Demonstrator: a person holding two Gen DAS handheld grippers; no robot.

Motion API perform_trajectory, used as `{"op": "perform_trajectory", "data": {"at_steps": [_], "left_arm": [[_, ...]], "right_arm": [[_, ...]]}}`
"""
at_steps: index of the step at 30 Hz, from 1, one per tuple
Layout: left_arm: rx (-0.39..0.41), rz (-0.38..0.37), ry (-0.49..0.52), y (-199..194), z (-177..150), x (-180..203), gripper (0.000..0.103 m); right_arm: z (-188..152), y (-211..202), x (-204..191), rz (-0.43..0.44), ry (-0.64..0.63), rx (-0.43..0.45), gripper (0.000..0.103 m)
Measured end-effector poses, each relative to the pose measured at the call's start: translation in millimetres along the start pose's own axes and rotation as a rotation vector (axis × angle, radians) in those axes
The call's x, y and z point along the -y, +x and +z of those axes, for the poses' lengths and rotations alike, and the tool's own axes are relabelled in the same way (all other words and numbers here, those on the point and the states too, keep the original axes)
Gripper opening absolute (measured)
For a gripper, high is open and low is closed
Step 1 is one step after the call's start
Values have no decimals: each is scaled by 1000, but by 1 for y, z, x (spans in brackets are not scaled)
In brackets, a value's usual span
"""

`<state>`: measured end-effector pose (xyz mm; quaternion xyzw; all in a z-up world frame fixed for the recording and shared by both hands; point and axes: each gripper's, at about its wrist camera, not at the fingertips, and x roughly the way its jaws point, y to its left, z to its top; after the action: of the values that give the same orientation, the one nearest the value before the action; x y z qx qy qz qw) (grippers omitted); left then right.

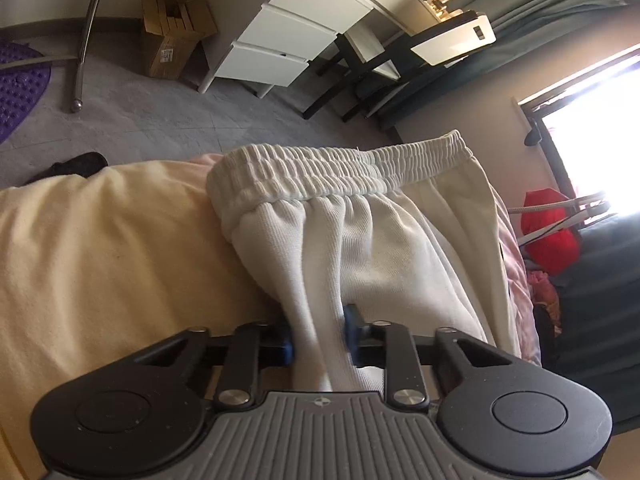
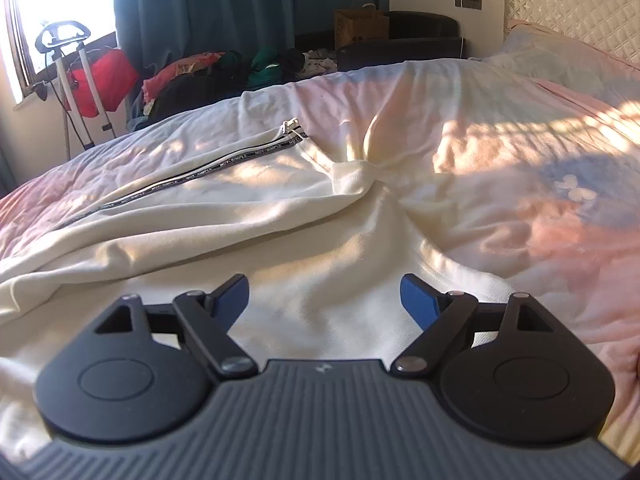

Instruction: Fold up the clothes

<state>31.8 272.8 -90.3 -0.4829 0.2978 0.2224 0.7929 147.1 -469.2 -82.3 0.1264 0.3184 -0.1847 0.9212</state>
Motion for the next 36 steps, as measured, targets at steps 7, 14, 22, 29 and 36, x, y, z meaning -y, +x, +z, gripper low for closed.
{"op": "perform_trajectory", "data": {"at_steps": [7,14,22,29,36], "left_arm": [[91,-48,94,-21,-3,16,11],[54,-18,73,-12,0,12,11],[-29,3,10,-2,2,0,29],[23,-25,25,-4,3,2,17],[158,-281,16,-31,3,9,7]], "right_arm": [[1,0,7,-26,27,0,84],[1,-8,74,-150,390,55,84],[-33,18,134,-116,749,-112,84],[-36,40,133,-1,750,-111,24],[-21,4,134,14,749,110,6]]}}
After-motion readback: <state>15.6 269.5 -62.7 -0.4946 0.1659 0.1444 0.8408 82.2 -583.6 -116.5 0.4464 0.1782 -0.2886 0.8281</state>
